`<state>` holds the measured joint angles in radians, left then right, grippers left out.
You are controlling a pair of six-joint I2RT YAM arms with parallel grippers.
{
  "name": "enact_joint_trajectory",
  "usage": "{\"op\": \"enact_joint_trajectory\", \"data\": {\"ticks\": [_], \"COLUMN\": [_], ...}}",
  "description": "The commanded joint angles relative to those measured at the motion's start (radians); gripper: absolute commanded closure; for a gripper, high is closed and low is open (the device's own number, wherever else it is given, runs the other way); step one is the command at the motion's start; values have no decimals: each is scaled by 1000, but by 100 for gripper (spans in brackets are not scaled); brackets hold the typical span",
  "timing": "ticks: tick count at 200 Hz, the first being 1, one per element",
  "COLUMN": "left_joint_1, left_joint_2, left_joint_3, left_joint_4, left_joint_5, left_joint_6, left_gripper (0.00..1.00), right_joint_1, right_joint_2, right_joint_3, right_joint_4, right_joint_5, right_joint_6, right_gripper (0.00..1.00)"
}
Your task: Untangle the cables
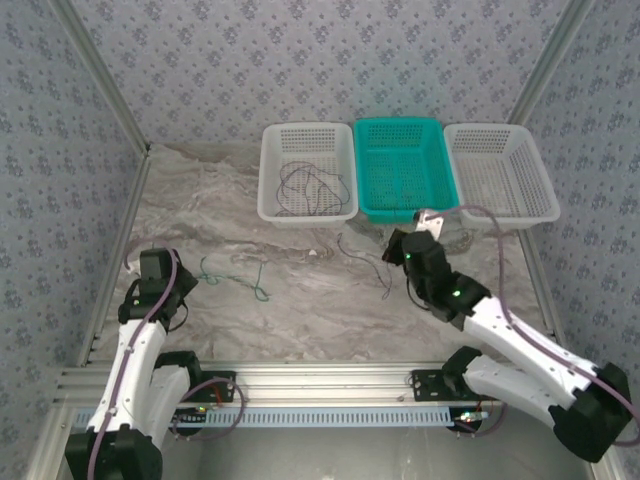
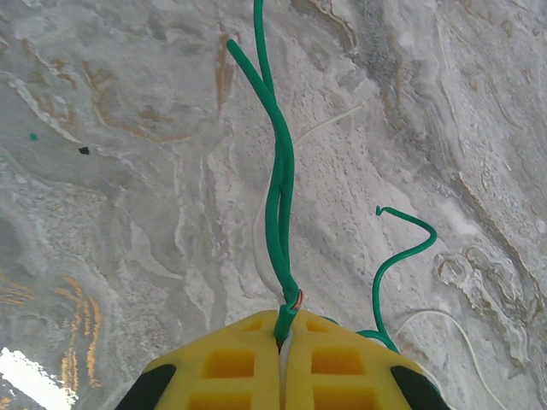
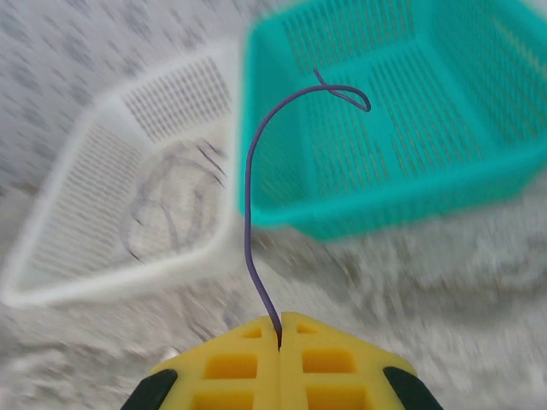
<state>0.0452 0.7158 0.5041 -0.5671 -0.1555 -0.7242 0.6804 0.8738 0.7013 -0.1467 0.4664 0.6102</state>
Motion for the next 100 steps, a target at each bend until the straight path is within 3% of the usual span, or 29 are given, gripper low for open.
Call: {"op": "enact_joint_trajectory", "data": {"ticks": [1,30,52,73,100], "left_joint_1": [5,4,4,3,-36], "left_joint_2": [-33,-68,-108,-140,-145], "left_joint_3": [16,17,32,56,78], "left_joint_4": [4,28,34,37,114], "left_joint_5": [-34,-10,1,51,323], "left_joint_6": [2,20,38,83,168], "left_gripper": [87,47,25,19,19], "right_joint_1": [-15,-33,-38,-50,-75], "right_joint_2": [-38,69,204,348,516], "right_joint_3": [149,419,674,900,1150], "right_joint_4": [-42,-39,-26,-14,11], "right_joint_5": [-78,-267,-336,-399,-449], "right_joint_6": [-187,-257,-305,-344,-387], "right_gripper": [100,100,100,100,100]}}
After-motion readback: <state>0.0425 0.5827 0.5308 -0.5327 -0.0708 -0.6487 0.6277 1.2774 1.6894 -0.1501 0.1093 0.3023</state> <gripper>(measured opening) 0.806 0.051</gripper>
